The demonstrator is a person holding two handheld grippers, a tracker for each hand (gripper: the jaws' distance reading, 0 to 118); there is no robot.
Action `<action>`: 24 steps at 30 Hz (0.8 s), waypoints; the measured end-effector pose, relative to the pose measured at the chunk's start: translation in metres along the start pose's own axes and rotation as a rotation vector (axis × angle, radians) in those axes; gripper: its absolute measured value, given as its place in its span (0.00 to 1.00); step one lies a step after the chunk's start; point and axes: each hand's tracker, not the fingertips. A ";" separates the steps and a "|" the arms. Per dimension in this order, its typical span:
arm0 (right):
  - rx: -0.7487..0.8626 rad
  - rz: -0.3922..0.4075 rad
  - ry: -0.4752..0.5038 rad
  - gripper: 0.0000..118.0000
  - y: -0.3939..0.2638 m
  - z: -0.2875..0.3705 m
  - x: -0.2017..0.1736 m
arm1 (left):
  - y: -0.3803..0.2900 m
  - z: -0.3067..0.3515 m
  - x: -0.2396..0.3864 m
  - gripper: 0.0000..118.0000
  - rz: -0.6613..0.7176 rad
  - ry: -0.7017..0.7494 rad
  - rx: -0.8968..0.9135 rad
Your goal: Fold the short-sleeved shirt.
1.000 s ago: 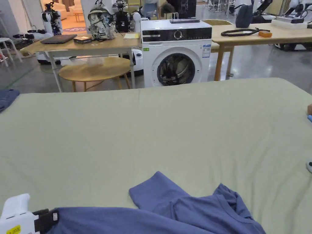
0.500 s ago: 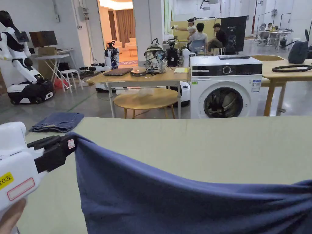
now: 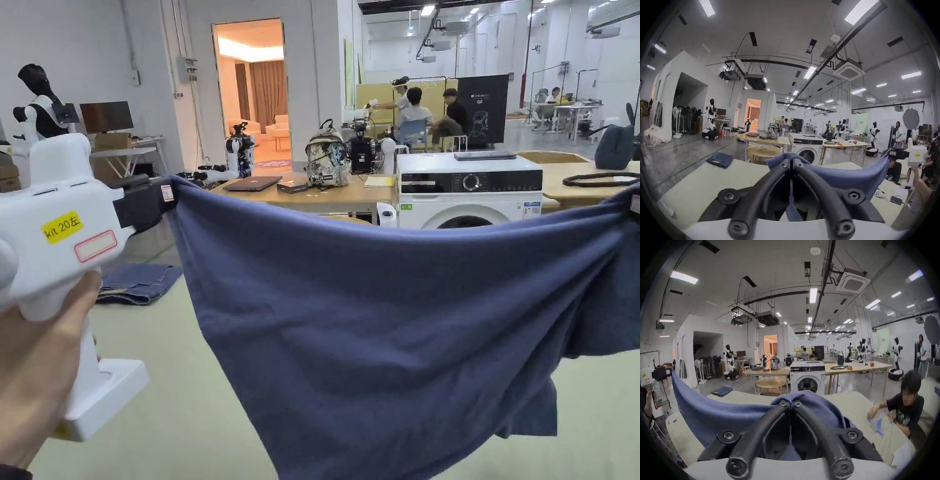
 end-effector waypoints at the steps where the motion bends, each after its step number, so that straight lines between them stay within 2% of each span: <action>1: 0.023 0.028 -0.014 0.00 0.008 -0.012 0.006 | 0.006 -0.008 0.000 0.00 -0.012 0.004 0.006; 2: 0.035 0.013 -0.009 0.00 0.015 -0.021 0.008 | 0.010 -0.016 0.001 0.00 -0.017 0.008 0.012; 3: -0.045 -0.058 -0.112 0.00 0.021 -0.031 0.010 | 0.016 -0.027 0.001 0.00 -0.023 0.012 0.011; 6: -0.041 -0.023 -0.130 0.00 0.042 -0.056 0.007 | 0.028 -0.054 0.003 0.00 -0.050 0.039 0.014; 7: 0.031 0.058 -0.058 0.00 0.049 -0.063 0.002 | 0.030 -0.064 0.002 0.00 -0.053 0.044 0.015; 10: 0.024 0.075 -0.067 0.00 0.058 -0.090 0.001 | 0.034 -0.093 -0.002 0.00 -0.043 0.054 -0.002; 11: 0.026 0.084 -0.101 0.00 0.059 -0.099 0.002 | 0.034 -0.101 -0.003 0.00 -0.038 0.053 -0.014; 14: -0.012 0.060 -0.100 0.00 0.058 -0.127 0.003 | 0.027 -0.125 -0.008 0.00 -0.023 0.055 -0.069; 15: -0.071 0.027 -0.105 0.00 0.052 -0.135 0.003 | 0.022 -0.131 -0.008 0.00 -0.028 0.056 -0.084; 20: -0.118 0.073 -0.104 0.00 0.010 -0.154 0.003 | -0.021 -0.134 -0.013 0.00 -0.029 0.054 -0.129; 24: -0.173 0.071 -0.079 0.00 -0.043 -0.155 0.004 | -0.077 -0.127 -0.023 0.00 0.010 0.033 -0.242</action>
